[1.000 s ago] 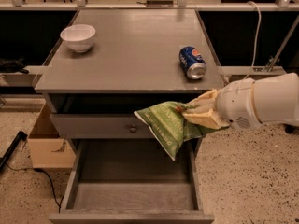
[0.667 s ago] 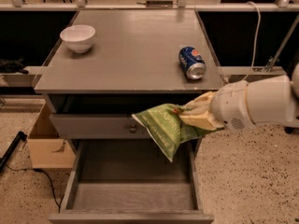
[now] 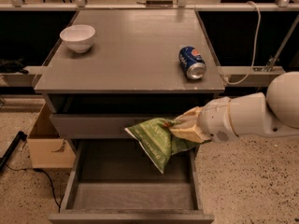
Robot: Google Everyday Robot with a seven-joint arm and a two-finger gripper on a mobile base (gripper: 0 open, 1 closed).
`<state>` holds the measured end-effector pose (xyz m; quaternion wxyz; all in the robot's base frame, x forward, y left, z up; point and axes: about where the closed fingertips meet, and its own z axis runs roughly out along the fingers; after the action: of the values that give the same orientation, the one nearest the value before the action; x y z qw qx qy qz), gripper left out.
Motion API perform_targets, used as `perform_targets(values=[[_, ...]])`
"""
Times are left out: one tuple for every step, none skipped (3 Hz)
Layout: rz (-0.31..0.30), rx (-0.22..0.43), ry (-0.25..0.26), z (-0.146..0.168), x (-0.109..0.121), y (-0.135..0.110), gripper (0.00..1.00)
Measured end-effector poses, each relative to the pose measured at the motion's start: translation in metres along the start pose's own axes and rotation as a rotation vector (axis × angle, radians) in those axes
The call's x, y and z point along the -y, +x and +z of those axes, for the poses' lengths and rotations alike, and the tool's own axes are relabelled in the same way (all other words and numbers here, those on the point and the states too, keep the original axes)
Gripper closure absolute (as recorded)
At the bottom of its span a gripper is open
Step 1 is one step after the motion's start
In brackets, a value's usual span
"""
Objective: Place green jalapeno chip bag into middle drawer
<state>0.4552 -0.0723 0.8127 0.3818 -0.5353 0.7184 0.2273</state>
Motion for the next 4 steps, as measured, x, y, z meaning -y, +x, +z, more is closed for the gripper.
perform_targets(values=[[0.017, 0.016, -0.021, 0.017, -0.003, 0.014, 1.0], [0.058, 0.069, -0.032, 0.039, -0.008, 0.035, 1.0], [0.086, 0.1, -0.038, 0.059, -0.009, 0.049, 1.0], [0.085, 0.101, -0.038, 0.059, -0.009, 0.048, 1.0]])
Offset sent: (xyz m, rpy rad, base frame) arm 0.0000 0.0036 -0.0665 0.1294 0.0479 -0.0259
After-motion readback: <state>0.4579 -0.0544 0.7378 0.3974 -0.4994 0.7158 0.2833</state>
